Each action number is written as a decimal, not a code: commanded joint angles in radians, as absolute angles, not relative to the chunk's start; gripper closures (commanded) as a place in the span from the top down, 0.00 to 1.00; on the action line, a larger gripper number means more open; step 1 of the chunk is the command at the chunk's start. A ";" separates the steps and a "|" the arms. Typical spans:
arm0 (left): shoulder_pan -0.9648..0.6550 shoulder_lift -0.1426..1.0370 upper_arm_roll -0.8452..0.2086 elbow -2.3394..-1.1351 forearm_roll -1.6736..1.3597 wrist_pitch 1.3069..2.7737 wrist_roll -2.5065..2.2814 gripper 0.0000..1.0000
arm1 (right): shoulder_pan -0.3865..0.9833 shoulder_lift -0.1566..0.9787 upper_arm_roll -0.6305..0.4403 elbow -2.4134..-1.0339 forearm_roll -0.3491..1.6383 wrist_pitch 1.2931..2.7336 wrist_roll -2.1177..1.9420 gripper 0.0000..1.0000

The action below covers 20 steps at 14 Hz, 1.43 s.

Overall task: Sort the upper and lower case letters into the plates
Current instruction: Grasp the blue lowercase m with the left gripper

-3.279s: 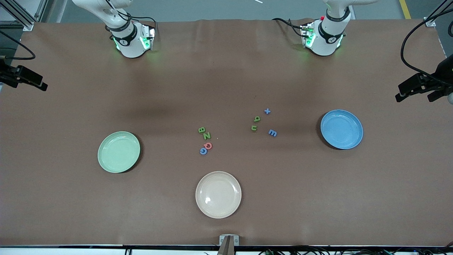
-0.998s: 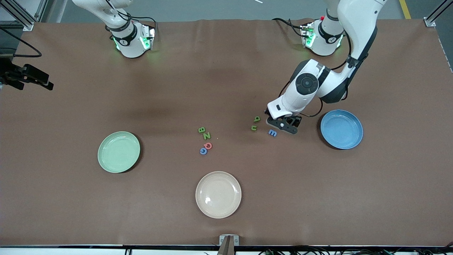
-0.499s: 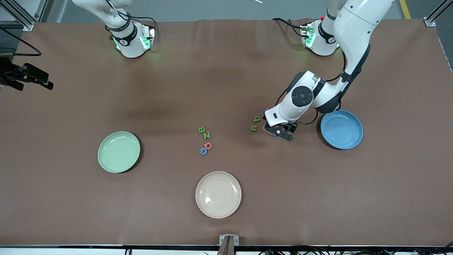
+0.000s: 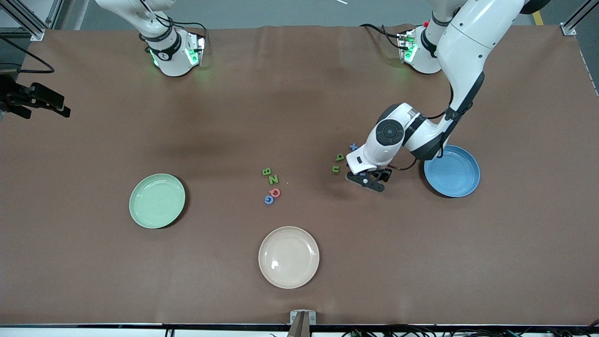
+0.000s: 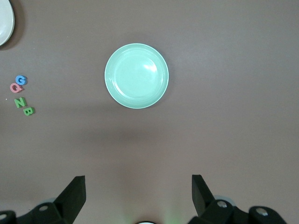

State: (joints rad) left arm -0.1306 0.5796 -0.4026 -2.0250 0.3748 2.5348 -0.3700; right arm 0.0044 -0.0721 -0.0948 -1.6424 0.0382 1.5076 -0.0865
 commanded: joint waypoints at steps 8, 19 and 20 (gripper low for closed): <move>-0.138 0.600 -0.405 -2.016 0.402 2.554 -0.423 0.54 | -0.035 0.115 -0.097 -1.579 0.022 1.588 -0.101 1.00; -0.101 0.476 -0.413 -2.019 0.417 2.473 -0.450 0.25 | -0.032 0.296 -0.092 -1.581 0.064 1.661 0.039 1.00; -0.086 0.438 -0.414 -2.020 0.417 2.430 -0.431 0.25 | -0.005 0.295 -0.092 -1.604 0.087 1.673 0.152 1.00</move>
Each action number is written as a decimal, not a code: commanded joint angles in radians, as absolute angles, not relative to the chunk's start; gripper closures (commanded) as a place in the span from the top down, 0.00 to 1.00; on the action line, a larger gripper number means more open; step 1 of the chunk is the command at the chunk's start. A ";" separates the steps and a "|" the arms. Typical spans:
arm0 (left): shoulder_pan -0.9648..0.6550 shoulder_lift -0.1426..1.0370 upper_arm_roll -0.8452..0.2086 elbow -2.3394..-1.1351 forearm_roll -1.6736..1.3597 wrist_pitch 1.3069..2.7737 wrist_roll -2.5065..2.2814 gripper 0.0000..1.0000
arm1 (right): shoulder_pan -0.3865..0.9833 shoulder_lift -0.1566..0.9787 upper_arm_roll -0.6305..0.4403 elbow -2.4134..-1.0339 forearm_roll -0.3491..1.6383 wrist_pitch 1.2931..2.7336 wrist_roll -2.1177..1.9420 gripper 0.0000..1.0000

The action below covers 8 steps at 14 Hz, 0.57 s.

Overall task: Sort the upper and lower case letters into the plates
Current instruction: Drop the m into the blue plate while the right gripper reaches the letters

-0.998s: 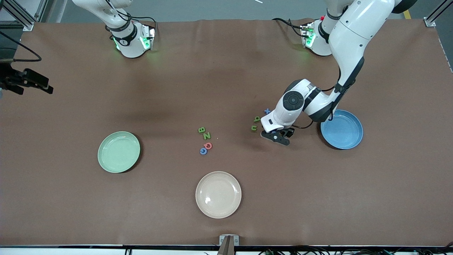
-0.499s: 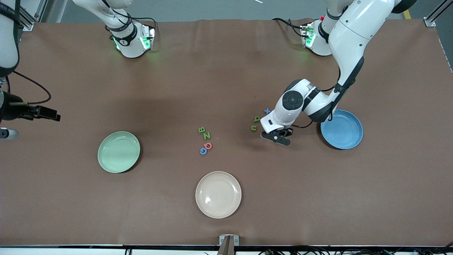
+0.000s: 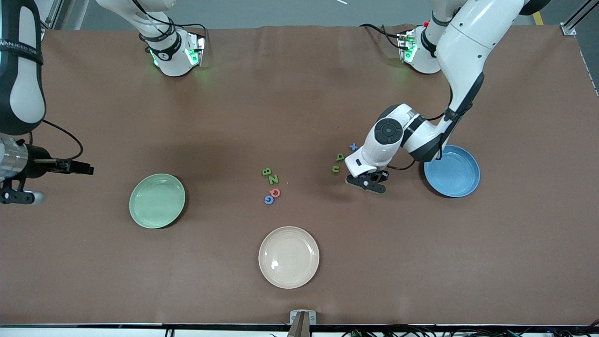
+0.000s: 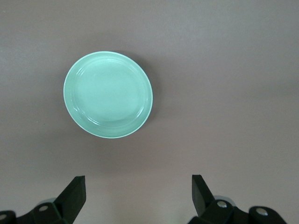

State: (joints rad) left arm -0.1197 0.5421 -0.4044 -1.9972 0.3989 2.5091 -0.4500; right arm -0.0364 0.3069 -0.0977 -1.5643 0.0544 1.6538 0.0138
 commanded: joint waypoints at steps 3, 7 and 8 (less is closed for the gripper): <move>-0.008 0.321 -0.417 -2.083 0.413 2.370 -0.321 0.25 | 0.128 0.295 -0.092 -1.693 0.094 1.793 0.525 1.00; 0.158 0.178 -0.419 -2.235 0.405 2.376 -0.068 0.25 | 0.291 0.302 -0.092 -1.863 0.095 2.069 0.918 1.00; 0.205 0.164 -0.419 -2.259 0.405 2.394 -0.017 0.24 | 0.319 0.313 -0.091 -1.890 0.095 2.116 0.987 1.00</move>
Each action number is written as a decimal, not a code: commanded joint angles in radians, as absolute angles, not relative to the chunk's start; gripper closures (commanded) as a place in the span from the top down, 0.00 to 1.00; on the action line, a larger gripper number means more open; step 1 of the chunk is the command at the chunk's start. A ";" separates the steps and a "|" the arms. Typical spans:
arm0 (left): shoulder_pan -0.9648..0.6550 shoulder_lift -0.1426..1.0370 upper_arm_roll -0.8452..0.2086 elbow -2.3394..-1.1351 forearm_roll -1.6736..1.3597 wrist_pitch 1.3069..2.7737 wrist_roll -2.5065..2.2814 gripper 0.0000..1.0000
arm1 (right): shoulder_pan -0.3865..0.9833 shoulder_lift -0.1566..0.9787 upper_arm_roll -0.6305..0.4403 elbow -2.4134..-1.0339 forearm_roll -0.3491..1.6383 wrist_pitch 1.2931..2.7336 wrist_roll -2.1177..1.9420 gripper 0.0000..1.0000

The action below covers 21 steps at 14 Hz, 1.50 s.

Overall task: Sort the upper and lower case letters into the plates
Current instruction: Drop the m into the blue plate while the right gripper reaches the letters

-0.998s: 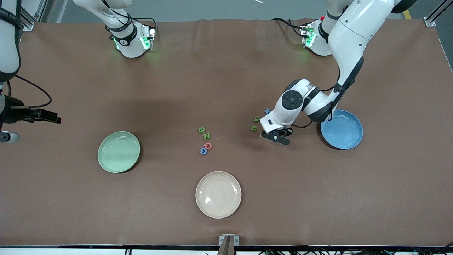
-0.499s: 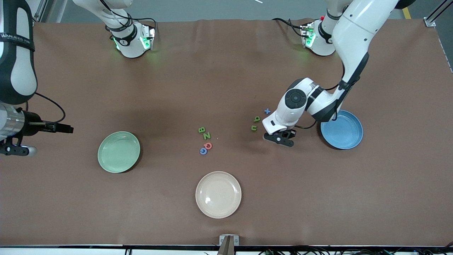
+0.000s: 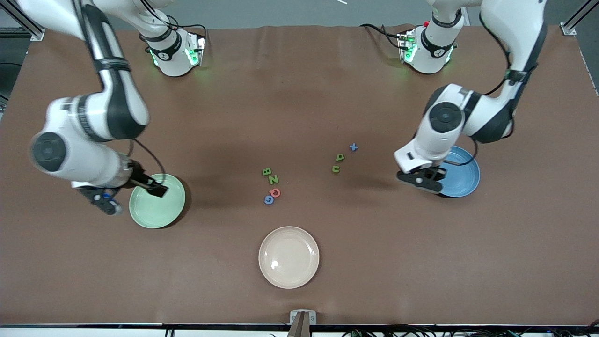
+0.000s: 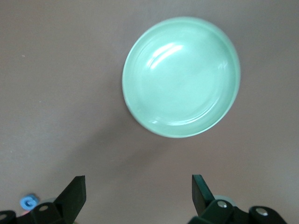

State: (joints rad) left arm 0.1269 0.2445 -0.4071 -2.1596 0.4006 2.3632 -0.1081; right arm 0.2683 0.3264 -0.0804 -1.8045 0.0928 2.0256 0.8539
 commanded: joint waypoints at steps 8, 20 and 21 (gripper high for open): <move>0.469 0.225 -0.416 -2.399 0.408 2.646 0.346 0.24 | 0.532 0.497 -0.092 -1.891 0.094 2.322 1.425 0.79; 0.480 0.316 -0.411 -2.411 0.416 2.691 0.356 0.27 | 0.689 0.632 -0.092 -1.821 0.095 2.401 1.693 0.71; 0.482 0.316 -0.411 -2.411 0.416 2.689 0.356 0.27 | 0.699 0.634 -0.092 -1.821 0.095 2.404 1.710 0.70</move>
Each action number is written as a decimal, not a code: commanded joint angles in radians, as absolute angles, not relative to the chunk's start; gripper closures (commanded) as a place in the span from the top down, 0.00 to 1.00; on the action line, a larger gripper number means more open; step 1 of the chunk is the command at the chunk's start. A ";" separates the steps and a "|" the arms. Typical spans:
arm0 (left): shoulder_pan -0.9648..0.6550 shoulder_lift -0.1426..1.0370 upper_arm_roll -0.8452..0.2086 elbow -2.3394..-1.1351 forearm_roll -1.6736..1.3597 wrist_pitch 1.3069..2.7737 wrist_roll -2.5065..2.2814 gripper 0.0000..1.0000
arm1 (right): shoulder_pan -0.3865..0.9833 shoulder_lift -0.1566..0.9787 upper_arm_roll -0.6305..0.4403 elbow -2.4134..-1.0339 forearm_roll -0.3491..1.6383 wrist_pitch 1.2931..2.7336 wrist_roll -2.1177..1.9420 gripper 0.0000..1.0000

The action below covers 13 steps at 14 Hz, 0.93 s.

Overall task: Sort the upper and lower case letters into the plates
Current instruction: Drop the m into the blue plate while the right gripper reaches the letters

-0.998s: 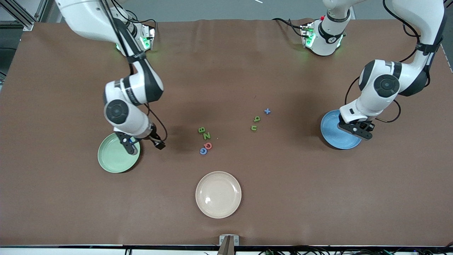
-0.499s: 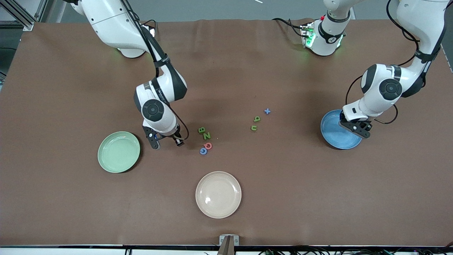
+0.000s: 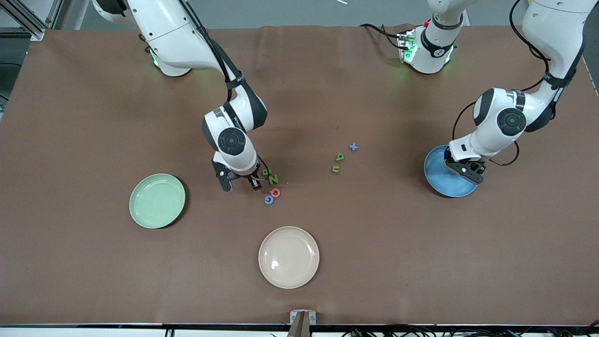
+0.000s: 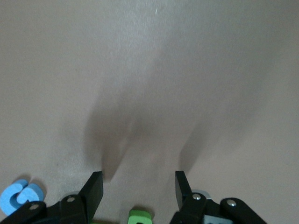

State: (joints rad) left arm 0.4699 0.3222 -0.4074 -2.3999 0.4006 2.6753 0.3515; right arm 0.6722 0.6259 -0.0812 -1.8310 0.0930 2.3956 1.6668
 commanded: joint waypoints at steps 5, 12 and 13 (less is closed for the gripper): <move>0.482 0.325 -0.410 -2.413 0.416 2.691 0.356 0.32 | 0.735 0.634 -0.091 -1.818 0.097 2.417 1.766 0.67; 0.479 0.200 -0.512 -2.376 0.387 2.498 0.296 1.00 | 0.750 0.646 -0.092 -1.818 0.095 2.431 1.786 0.61; 0.479 0.193 -0.559 -2.362 0.367 2.458 0.234 1.00 | 0.746 0.646 -0.092 -1.818 0.094 2.431 1.783 0.61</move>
